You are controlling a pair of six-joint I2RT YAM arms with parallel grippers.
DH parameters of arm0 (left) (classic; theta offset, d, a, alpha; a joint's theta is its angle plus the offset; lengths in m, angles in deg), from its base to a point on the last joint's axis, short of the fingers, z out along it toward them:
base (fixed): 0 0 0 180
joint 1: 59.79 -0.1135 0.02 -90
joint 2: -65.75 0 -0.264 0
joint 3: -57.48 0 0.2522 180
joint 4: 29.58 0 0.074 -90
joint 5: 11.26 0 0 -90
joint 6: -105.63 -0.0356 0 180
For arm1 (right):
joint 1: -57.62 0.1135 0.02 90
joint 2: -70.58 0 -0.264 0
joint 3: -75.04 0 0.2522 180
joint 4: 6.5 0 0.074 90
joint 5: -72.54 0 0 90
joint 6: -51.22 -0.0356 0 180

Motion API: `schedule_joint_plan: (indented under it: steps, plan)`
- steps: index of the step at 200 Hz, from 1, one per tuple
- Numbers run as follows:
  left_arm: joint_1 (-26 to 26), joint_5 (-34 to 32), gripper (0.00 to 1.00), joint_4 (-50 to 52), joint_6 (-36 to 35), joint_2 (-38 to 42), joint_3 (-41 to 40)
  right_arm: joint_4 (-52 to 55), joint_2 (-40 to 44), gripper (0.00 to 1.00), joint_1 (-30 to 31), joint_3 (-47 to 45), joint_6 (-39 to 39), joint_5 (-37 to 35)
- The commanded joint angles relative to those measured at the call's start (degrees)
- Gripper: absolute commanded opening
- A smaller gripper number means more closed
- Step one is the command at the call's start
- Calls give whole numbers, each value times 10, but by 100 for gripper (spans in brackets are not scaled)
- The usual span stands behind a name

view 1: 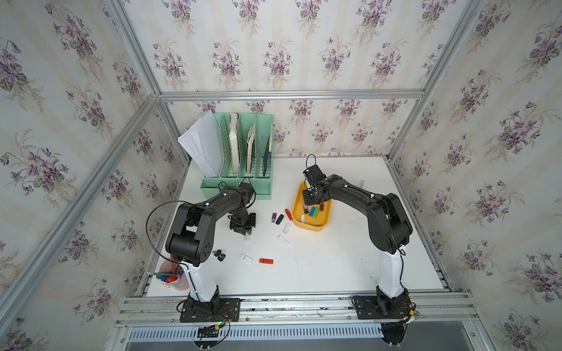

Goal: Put the usb flash drive into the storage box
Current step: Place the USB flash in the storage box.

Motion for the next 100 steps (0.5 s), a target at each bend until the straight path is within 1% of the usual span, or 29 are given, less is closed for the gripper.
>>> schedule_joint_plan:
  steps: [1, 20, 35, 59, 83, 86, 100]
  plan:
    - [7, -1, 23, 8, 6, -2, 8, -14, -12, 17, 2, 17, -2, 23]
    - [15, -1, 23, 14, 9, -2, 17, 0, -24, 17, 1, 30, -2, 25]
    - [23, 2, 23, 21, 12, 1, 28, -5, -17, 17, 2, 18, -5, 21]
    - [34, 3, 23, 37, 15, 11, 53, -17, 13, 17, 2, -14, -14, 10]
    - [50, 5, 23, 59, 19, 19, 90, -17, 54, 17, 2, -41, -25, -24]
    - [52, 5, 23, 63, 19, 20, 97, -17, 57, 17, -19, -44, -27, -27]
    - [65, 4, 23, 77, 22, 22, 126, -14, 85, 18, -26, -57, -32, -36]
